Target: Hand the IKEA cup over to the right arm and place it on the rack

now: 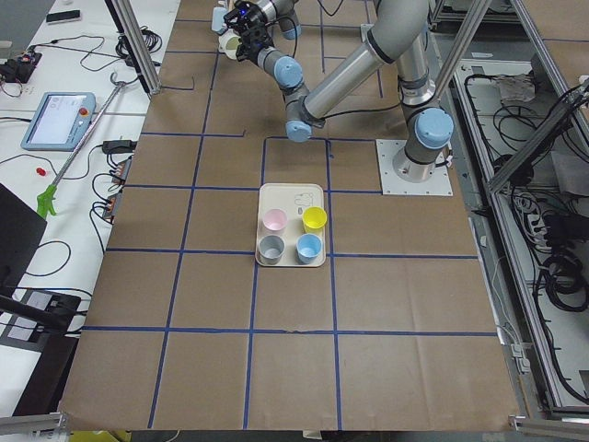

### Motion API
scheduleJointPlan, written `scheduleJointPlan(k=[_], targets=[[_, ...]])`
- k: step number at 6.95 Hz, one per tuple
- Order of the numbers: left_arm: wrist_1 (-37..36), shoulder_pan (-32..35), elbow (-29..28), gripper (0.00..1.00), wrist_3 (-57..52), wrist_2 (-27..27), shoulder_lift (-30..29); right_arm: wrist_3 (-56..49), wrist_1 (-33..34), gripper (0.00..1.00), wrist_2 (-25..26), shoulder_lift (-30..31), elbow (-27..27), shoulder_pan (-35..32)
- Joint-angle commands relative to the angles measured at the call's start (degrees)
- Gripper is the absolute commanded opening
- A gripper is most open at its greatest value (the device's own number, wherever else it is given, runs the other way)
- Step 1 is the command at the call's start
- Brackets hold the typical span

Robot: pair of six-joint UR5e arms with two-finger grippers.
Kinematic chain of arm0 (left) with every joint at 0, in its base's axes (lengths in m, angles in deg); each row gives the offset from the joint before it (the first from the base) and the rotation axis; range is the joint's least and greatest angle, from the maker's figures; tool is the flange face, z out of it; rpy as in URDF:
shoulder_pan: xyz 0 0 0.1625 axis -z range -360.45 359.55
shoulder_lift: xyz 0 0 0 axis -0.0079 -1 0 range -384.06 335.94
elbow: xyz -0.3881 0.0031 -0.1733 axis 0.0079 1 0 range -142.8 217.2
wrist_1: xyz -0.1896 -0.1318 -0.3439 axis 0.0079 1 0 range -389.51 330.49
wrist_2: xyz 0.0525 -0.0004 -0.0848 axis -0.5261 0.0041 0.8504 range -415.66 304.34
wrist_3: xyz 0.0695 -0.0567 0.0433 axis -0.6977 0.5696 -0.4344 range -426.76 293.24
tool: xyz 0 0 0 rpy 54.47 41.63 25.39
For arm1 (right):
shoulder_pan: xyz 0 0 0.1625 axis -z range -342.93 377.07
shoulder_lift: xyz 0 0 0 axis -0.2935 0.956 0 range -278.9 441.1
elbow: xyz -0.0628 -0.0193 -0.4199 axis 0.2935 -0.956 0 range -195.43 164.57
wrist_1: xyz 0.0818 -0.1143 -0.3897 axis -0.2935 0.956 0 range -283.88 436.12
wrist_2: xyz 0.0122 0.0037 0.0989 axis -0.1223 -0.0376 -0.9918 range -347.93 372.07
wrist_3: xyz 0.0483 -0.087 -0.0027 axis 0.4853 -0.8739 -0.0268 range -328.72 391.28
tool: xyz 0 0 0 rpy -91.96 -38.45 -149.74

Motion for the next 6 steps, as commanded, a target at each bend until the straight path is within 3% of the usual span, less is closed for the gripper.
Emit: scheduleJointPlan(k=[1,2,4,6], targets=[[-0.06,0.05,-0.01,0.05,0.00,-0.01,0.01,0.00,-0.35,0.94,0.00,0.03,-0.06,0.00],[-0.06,0.05,-0.01,0.05,0.00,-0.01,-0.07,-0.09,-0.61,0.77,-0.26,0.03,-0.06,0.09],[-0.06,0.05,-0.01,0.06,0.00,-0.01,-0.07,-0.09,-0.70,0.62,-0.35,0.12,-0.06,0.52],[0.03,0.05,-0.27,0.20,0.09,-0.01,-0.07,0.00,-0.70,0.43,-0.35,0.12,-0.06,0.70]])
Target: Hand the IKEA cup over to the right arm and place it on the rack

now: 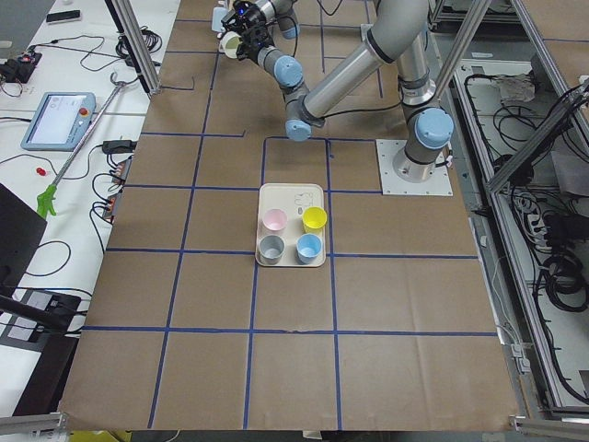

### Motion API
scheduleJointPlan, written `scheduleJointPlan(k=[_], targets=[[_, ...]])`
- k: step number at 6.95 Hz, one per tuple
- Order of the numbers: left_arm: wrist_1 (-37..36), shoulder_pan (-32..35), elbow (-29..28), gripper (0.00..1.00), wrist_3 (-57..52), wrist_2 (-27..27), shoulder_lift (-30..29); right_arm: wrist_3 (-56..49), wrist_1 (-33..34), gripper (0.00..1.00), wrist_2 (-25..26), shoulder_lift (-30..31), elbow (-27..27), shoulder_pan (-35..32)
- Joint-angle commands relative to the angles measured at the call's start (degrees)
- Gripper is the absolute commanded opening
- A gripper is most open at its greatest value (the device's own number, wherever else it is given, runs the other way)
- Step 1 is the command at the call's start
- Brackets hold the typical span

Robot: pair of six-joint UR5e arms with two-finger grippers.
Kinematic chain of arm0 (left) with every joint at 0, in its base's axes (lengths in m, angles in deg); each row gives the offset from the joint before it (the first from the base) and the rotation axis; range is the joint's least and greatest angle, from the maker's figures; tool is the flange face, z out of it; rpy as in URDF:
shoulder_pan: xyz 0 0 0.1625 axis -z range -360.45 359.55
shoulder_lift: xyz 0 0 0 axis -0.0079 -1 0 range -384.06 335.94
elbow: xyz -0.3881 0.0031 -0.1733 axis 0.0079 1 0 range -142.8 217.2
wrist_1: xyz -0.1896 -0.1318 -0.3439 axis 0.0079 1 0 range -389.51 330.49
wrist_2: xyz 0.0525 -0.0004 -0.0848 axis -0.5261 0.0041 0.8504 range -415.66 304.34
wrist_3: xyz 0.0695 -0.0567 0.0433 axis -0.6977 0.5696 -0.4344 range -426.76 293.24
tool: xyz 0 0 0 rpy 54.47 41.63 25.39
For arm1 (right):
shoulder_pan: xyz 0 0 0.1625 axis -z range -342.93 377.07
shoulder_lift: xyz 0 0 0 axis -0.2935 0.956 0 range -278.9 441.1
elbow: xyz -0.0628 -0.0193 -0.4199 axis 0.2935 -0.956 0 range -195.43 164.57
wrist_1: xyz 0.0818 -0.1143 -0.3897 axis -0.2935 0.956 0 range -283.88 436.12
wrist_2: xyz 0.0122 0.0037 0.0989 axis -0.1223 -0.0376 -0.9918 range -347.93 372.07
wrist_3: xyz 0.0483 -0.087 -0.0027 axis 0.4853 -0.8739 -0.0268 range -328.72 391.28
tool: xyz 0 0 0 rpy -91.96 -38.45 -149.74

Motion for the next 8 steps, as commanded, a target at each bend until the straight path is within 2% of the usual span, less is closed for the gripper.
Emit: scheduleJointPlan(k=[1,2,3,4,5,8], targets=[[-0.02,-0.01,-0.64,0.39,0.03,0.01,-0.09,0.03,-0.01,0.41,-0.06,0.01,0.00,0.12],[-0.02,-0.01,-0.65,0.53,0.03,-0.08,-0.09,0.03,-0.01,0.40,-0.06,0.10,0.00,0.12],[-0.02,-0.01,-0.65,0.61,0.12,-0.08,-0.09,0.03,-0.01,0.38,-0.06,0.10,0.00,0.12],[-0.11,-0.01,-0.65,0.76,1.33,0.01,0.09,0.03,-0.01,0.36,-0.06,0.10,0.00,0.12],[-0.11,-0.01,-0.74,0.99,1.52,0.01,-0.17,0.03,-0.01,0.35,-0.06,0.10,0.00,0.12],[-0.02,-4.20,0.05,0.99,1.70,0.88,1.32,0.03,-0.01,0.31,-0.06,0.10,-0.09,0.21]])
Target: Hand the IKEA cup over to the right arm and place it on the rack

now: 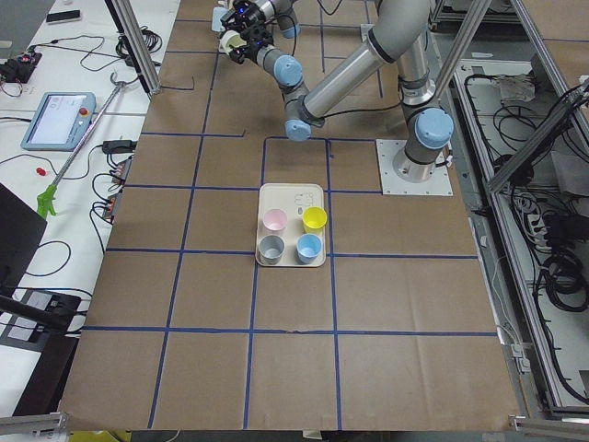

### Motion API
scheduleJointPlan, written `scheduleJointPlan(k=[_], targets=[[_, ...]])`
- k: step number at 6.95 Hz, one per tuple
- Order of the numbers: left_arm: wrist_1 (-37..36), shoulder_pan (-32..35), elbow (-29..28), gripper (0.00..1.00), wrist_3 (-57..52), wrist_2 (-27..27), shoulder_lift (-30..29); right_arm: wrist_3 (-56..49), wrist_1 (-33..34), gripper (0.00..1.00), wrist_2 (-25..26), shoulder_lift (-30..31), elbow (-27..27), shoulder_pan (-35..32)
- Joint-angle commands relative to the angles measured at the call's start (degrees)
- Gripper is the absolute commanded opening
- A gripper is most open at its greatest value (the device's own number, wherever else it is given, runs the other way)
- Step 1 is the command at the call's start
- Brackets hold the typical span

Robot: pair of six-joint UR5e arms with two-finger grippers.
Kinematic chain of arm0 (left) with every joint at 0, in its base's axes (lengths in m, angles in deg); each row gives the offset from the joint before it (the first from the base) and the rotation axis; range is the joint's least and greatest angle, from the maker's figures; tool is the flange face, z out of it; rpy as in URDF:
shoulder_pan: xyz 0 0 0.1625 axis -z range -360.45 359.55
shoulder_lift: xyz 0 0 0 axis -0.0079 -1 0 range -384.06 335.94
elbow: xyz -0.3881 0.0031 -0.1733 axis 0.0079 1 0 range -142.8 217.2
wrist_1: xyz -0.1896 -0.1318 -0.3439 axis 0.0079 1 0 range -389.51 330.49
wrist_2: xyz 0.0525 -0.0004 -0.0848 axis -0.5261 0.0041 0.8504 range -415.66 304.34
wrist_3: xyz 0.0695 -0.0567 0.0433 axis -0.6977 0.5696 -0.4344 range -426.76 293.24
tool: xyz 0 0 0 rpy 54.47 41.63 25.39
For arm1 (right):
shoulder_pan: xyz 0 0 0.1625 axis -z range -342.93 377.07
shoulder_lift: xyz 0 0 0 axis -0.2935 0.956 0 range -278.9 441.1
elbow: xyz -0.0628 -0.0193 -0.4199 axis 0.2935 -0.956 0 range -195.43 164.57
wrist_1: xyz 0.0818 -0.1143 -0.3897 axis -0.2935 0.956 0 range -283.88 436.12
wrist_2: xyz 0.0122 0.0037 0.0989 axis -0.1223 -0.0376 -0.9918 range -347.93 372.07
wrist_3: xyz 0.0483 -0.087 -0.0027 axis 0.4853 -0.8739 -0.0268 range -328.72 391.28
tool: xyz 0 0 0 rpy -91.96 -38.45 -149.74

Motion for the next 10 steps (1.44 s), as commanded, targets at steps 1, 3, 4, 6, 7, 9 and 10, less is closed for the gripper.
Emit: scheduleJointPlan(k=[1,3,4,6,7,9,10], targets=[[0.12,-5.35,0.24,0.99,0.06,0.84,0.79,0.00,0.00,0.31,-0.09,0.00,-0.03,0.23],[0.29,-8.89,0.15,0.99,0.14,0.58,0.88,-0.70,0.09,0.30,0.00,0.70,-0.46,0.94],[2.47,-9.68,-0.55,0.99,0.23,-0.38,1.14,-1.31,0.26,0.27,0.18,1.66,-0.64,2.33],[14.54,-9.17,-1.61,0.99,0.23,-14.90,4.99,-7.69,0.27,0.23,0.09,4.82,-0.03,7.42],[23.23,-8.29,-4.05,0.99,0.23,-19.85,6.58,-15.39,0.18,0.22,0.09,6.75,0.49,9.97],[44.04,-1.39,-12.90,0.99,0.58,-37.37,8.09,-41.43,0.26,0.21,0.09,8.78,1.99,15.33],[55.81,1.88,-17.56,0.99,3.63,-45.31,8.26,-54.80,0.35,0.19,0.09,8.79,2.08,17.88]])
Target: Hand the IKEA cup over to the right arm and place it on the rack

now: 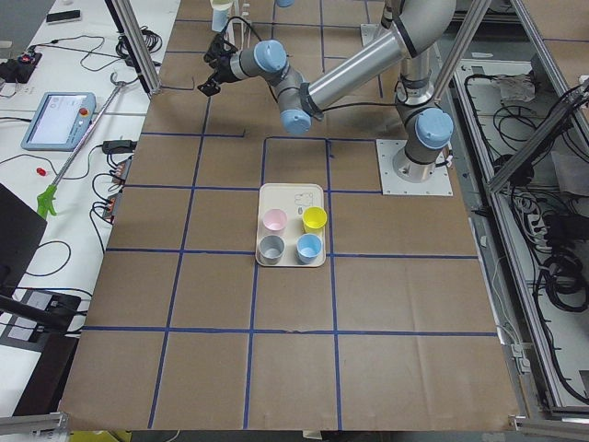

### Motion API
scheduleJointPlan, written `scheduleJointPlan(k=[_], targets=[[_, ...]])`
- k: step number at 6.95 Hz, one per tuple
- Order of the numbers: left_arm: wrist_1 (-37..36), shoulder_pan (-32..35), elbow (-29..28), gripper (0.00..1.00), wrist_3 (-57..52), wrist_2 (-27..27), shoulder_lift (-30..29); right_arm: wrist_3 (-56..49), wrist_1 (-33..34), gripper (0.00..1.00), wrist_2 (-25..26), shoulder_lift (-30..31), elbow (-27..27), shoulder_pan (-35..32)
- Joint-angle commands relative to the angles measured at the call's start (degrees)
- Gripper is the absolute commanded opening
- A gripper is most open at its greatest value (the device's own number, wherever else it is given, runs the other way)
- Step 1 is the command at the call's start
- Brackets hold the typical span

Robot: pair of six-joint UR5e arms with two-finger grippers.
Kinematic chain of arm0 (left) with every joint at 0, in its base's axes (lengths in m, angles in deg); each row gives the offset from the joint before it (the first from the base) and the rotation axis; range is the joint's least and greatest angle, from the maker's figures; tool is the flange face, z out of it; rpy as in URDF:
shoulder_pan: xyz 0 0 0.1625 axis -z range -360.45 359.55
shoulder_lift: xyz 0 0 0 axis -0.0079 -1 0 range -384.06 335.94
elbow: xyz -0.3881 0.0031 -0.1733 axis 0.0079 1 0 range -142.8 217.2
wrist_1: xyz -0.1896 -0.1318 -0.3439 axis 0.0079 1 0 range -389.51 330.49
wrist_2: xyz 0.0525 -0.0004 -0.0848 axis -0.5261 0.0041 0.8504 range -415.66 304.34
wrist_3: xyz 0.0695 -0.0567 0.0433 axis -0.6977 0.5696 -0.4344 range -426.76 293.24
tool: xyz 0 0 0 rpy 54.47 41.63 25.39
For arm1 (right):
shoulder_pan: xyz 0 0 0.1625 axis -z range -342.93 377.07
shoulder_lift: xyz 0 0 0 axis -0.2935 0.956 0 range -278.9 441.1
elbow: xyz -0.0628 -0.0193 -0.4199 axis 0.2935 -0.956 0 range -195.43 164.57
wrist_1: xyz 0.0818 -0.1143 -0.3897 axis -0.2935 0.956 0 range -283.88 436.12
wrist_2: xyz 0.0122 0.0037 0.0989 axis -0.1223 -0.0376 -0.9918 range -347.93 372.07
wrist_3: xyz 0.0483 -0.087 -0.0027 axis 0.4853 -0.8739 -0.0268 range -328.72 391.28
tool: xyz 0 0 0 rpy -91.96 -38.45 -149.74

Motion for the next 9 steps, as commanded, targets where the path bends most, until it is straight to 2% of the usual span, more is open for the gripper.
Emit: scheduleJointPlan(k=[1,3,5,6,7,9], targets=[[23.57,6.02,-9.20,0.99,6.57,-13.99,0.55,-25.20,0.09,0.19,-0.09,0.36,0.41,6.07],[43.26,7.10,-14.14,0.99,9.93,-17.62,3.69,-38.42,0.09,0.16,-0.27,0.01,0.06,12.04],[60.69,7.01,-17.66,0.99,10.04,-18.42,8.18,-53.60,0.35,0.16,-5.94,-1.57,-0.03,18.37],[65.90,7.01,-17.76,0.99,10.04,-21.65,9.33,-58.13,0.70,0.13,-6.85,-3.49,-0.46,19.62],[70.47,7.10,-17.67,0.99,10.04,-23.33,11.16,-58.26,2.27,0.12,-6.77,-5.16,-1.16,19.81],[71.22,7.10,-15.74,0.99,9.25,-23.00,13.20,-58.44,2.20,0.12,-6.77,-8.50,-4.41,21.65]])
